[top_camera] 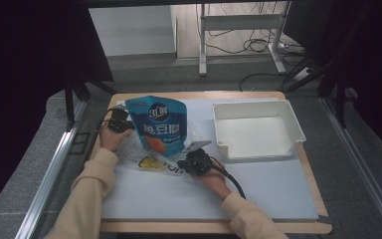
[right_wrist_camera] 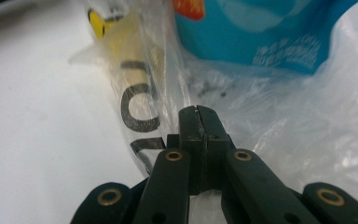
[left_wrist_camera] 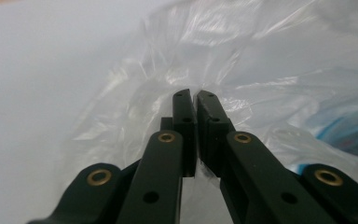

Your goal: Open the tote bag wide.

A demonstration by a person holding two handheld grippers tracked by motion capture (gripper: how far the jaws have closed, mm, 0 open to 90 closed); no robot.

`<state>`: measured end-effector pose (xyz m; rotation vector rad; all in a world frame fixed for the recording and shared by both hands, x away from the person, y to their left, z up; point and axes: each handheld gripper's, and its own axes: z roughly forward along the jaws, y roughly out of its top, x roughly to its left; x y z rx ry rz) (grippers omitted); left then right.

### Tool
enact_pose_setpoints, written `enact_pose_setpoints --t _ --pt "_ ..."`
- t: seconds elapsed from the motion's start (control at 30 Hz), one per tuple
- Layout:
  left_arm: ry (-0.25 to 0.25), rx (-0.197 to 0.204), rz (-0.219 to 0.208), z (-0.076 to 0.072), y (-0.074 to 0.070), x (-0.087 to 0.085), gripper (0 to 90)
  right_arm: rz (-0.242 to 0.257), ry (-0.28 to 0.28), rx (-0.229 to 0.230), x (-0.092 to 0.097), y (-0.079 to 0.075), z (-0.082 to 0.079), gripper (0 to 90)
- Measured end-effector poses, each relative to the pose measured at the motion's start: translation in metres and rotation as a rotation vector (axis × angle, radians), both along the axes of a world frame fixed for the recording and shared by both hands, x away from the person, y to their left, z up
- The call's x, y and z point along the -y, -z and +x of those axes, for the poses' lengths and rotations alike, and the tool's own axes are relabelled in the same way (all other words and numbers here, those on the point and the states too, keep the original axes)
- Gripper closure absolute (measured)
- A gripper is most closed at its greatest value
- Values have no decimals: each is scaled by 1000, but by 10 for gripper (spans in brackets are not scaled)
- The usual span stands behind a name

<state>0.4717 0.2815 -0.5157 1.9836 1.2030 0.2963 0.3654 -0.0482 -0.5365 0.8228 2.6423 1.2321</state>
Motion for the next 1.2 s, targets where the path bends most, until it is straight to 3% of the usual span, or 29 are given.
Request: enact_pose_setpoints --t 0.13,0.33,0.43,0.5,0.77,0.9,1.07,1.1,1.2 --pt "-11 63 1 -18 -24 -12 866 28 9 13 3 -8 -1 891" --pt "-53 142 -73 -46 -54 -35 866 41 9 29 4 -15 -6 890" --pt "-52 159 -123 -55 -65 -47 857 39 5 28 4 -16 -8 890" --pt "-35 156 -127 -58 -68 -47 846 38 3 32 3 -16 -7 891" --pt "-6 120 -128 -43 -56 -23 861 23 9 26 2 -13 -6 890" --pt "-3 91 -99 -33 -49 -16 871 24 13 23 3 -13 -6 890" --pt "-10 24 -55 -16 -27 -10 876 9 20 18 4 -10 -5 890" --pt "-11 -8 -29 -9 -16 -7 877 1 21 15 3 -8 -5 890" --pt "-8 -27 -20 -4 -7 -3 875 -7 19 14 3 -6 -5 891"
